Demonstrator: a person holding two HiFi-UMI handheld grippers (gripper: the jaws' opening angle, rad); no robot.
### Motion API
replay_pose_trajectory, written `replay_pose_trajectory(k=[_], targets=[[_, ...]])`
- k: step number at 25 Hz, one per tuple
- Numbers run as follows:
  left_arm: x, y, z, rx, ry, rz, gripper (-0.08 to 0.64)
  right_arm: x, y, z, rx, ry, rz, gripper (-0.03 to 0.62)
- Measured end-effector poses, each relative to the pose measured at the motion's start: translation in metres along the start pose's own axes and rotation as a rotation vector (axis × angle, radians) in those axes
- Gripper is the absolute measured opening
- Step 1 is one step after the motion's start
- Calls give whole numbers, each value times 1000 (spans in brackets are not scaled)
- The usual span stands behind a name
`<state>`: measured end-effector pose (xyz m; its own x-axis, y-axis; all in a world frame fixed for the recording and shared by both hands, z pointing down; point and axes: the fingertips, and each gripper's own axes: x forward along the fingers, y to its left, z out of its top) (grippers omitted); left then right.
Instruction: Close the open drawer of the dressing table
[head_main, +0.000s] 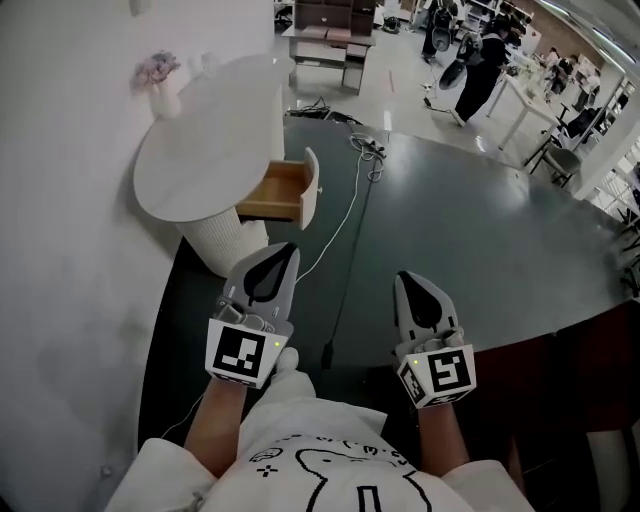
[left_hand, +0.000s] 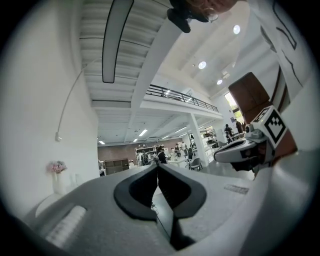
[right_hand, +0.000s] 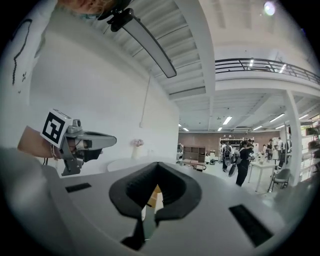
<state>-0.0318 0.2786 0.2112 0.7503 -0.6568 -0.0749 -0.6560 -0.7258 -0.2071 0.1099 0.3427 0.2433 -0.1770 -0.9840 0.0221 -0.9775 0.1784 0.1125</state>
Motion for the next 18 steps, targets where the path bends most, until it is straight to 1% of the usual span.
replay_pose_trajectory(k=[2,5,11,15,18], targets=[[18,26,-10,-11,3,-6,18,29,-3,-1,15,5,-16,-5],[44,66,-27,-30,14,-11,18,73,-7,-3,11,26,-40,-5],[95,152,-61,-64,38,-14,18,162,-9,-7,-6,64,-49,-5],[121,192,-73,-77,39,-27,18,208,-11,-3,-13,76,-67,-5],[133,215,-83,-90,41,-22,18,231,-14,-3,-17,83,-85,-4]])
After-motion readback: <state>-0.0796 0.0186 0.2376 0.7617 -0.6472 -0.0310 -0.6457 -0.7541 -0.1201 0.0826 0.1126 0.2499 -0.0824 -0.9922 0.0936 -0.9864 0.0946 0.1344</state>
